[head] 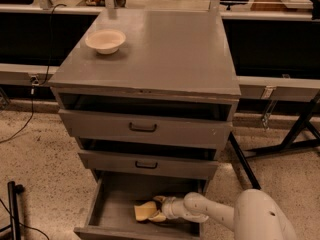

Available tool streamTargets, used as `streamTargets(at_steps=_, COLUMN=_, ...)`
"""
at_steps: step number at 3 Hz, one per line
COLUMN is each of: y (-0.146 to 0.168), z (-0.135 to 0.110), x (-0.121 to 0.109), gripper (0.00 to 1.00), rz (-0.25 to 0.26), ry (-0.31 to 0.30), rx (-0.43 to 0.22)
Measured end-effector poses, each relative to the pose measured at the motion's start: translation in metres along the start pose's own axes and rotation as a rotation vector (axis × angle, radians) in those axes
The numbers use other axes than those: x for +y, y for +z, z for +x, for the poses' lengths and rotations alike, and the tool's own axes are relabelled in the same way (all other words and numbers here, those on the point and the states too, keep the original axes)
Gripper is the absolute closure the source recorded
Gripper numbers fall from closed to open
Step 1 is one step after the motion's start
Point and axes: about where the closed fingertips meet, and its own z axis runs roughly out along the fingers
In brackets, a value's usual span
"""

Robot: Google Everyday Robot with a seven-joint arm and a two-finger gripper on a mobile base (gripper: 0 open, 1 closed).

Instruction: Pick sponge from bottom drawer and place on counter

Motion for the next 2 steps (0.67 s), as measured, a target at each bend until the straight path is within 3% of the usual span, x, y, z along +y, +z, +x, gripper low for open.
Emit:
streamTargets(at_steps=1, y=0.004, z=0.001, x=0.0, gripper=0.38, rz=-0.01, ry=-0.025, rx=0.004)
streamTargets(at_steps=2, y=-0.002, z=-0.011, x=0.004, gripper=0.54, rz=-0.004, ry=-0.067, rx=-0.026)
